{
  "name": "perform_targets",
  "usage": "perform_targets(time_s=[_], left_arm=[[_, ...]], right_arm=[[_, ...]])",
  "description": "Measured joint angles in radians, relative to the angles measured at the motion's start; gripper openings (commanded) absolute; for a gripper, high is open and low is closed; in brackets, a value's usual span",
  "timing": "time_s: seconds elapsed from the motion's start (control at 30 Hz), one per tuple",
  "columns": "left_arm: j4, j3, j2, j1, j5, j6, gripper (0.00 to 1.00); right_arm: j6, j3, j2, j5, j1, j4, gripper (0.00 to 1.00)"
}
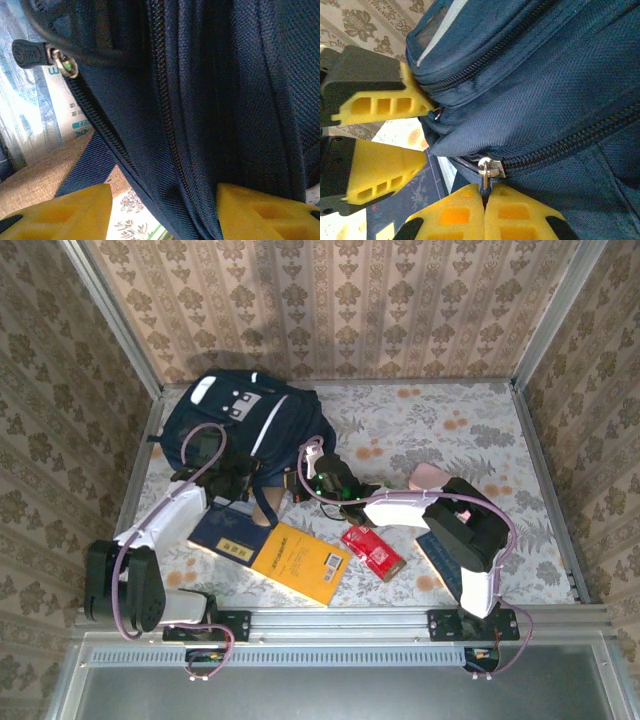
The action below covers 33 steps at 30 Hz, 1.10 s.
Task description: Pack the student bag
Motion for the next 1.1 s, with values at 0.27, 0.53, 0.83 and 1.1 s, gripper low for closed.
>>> perform_targets(time_s=[0.27, 0.53, 0.83, 1.1], left_arm=[[0.039, 0.007, 0.055, -0.002, -0.013, 0.013, 0.08], [-0.002, 0.057, 0.070, 0.021, -0.017, 0.058, 0.00], [-0.010, 0.060, 0.070, 0.069, 0.006, 0.095, 0.00], [-0.018, 0.065, 0.070, 0.087, 0.023, 0.121, 0.00]], right_arm=[[-0.021, 0.013, 0.014, -0.004, 0.012, -0.045, 0.00], [-0.158, 0.060, 0.005, -0.013, -0.007, -0.207, 0.00], [-0.236, 0.114, -0.003, -0.141, -0.173, -0.378, 0.00], [-0.279, 0.189, 0.007, -0.192, -0.258, -0.471, 0.00]])
